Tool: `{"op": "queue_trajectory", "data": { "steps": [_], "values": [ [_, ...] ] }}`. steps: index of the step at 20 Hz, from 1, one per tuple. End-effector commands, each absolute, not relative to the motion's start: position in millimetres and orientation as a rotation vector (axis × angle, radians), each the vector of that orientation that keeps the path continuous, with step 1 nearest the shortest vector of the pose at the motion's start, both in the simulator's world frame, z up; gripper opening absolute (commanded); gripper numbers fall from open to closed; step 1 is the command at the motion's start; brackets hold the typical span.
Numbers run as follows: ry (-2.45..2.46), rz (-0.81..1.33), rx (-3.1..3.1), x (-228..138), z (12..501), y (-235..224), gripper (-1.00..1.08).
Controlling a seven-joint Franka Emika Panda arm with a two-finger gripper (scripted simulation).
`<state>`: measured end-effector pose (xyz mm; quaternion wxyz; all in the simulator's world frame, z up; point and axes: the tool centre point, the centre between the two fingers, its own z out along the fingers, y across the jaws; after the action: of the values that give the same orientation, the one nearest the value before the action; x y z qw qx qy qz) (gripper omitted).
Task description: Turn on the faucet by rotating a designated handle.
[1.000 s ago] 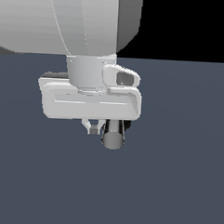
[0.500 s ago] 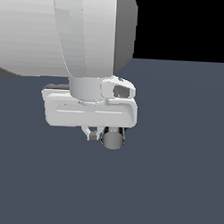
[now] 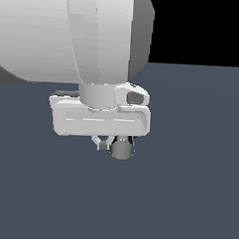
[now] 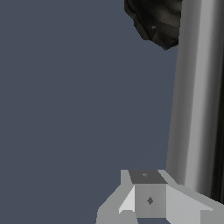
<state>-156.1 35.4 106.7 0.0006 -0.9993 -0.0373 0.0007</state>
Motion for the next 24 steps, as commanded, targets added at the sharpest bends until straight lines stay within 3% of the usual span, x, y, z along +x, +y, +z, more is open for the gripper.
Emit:
{"op": "queue_trajectory", "data": {
  "steps": [1, 24],
  "values": [
    [-0.088, 0.0, -3.14, -153, 107, 16, -1.0],
    [-0.088, 0.0, -3.14, -138, 106, -93, -1.0]
  ]
}}
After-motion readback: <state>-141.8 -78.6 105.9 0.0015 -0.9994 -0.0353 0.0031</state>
